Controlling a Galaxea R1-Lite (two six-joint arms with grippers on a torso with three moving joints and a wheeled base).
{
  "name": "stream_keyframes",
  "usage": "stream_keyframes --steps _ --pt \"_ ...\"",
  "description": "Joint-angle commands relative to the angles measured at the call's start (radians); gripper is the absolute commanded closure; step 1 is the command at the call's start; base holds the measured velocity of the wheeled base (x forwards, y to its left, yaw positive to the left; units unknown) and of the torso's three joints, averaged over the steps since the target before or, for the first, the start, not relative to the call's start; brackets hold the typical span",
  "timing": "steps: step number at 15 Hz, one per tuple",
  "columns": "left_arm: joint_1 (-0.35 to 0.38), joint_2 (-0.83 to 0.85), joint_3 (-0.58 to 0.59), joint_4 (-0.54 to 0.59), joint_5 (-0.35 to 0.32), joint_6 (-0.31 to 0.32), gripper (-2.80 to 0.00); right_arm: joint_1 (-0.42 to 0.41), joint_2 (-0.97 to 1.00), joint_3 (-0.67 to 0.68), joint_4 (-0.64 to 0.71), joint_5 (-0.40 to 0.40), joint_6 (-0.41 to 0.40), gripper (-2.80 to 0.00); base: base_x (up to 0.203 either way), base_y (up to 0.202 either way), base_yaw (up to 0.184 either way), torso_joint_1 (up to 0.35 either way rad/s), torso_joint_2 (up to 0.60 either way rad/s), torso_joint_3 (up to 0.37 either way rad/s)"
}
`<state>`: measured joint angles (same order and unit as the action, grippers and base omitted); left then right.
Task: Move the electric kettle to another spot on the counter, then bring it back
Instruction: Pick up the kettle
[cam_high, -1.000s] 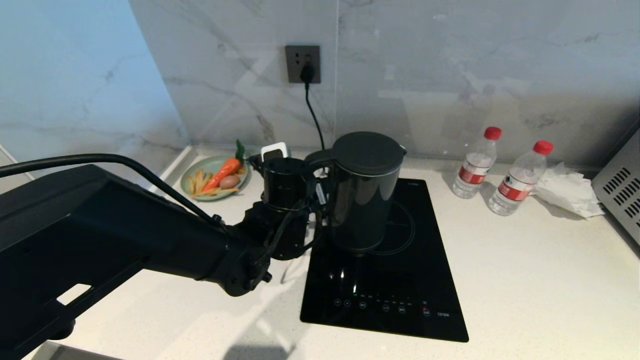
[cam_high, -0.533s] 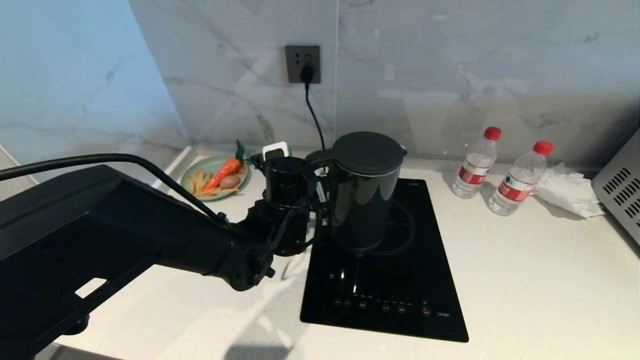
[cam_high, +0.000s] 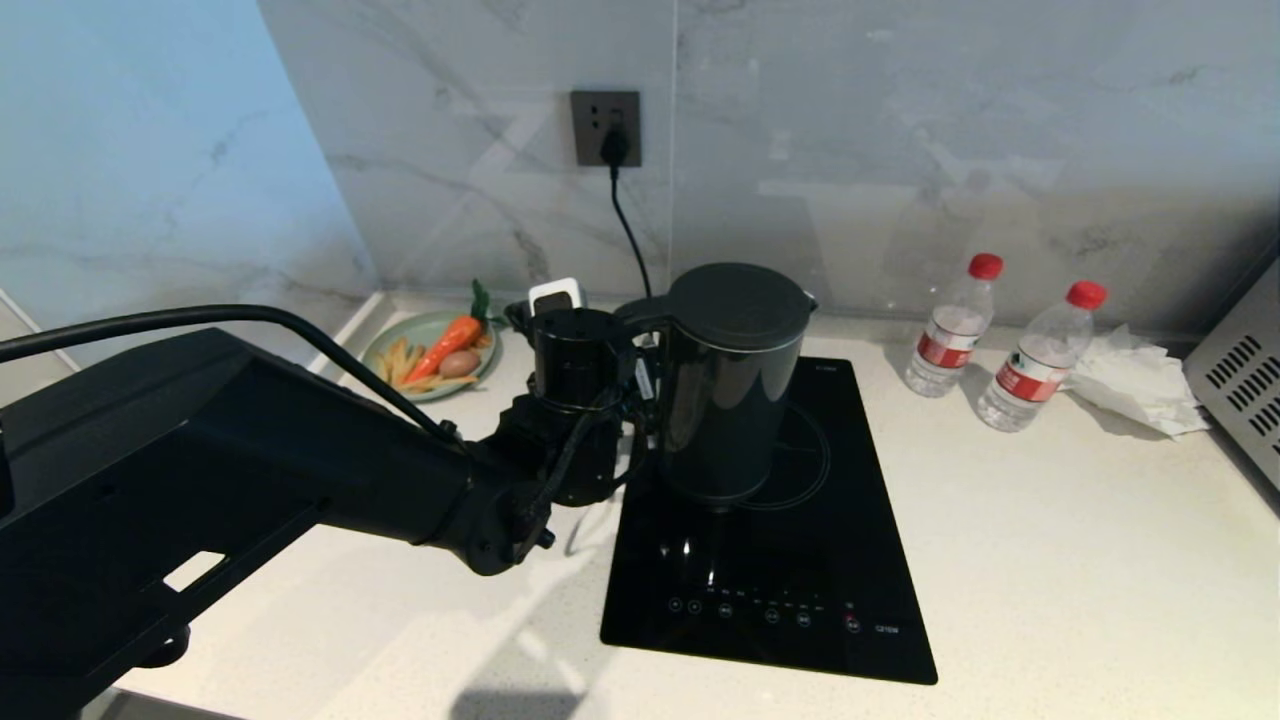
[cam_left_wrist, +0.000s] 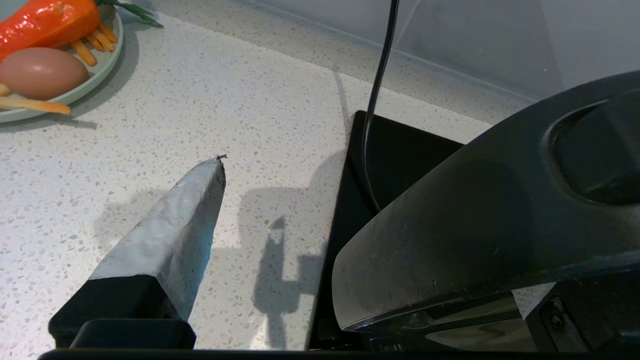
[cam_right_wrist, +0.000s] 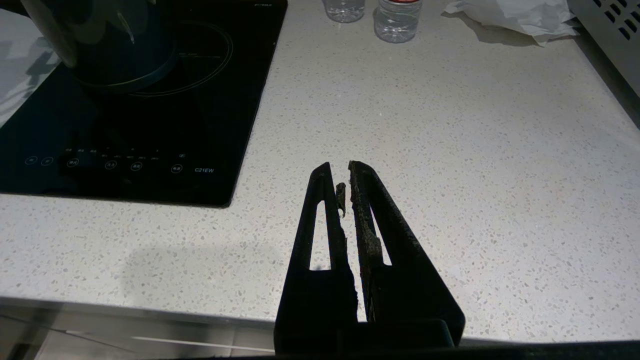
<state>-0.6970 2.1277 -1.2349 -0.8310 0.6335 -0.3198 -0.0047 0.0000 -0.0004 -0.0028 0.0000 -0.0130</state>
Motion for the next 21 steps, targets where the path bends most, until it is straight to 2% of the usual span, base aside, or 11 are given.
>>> stream_keyframes --steps 1,2,3,6,21 --pt "0.003 0.002 -0.001 -0.005 0.003 -0.002 -2.80 0.000 0.000 0.000 0.000 0.000 -0.001 0.00 0.000 0.000 0.000 0.000 0.00 0.000" --pt "0.002 0.003 0.000 -0.005 0.005 -0.002 -2.80 0.000 0.000 0.000 0.000 0.000 -0.001 0.00 0.000 0.000 0.000 0.000 0.00 0.000" --pt "0.002 0.003 0.000 -0.005 0.005 -0.002 0.00 0.000 0.000 -0.001 0.000 0.000 -0.001 0.00 0.000 0.000 0.000 0.000 0.00 0.000" --pt "0.008 0.002 0.009 -0.007 0.004 0.019 0.00 0.000 0.000 0.000 0.000 0.000 -0.001 0.00 0.000 0.000 0.000 0.000 0.00 0.000" --pt "-0.010 -0.065 0.000 -0.001 0.009 0.023 0.00 0.000 0.000 0.000 0.000 0.000 -0.001 0.00 0.000 0.000 0.000 0.000 0.00 0.000"
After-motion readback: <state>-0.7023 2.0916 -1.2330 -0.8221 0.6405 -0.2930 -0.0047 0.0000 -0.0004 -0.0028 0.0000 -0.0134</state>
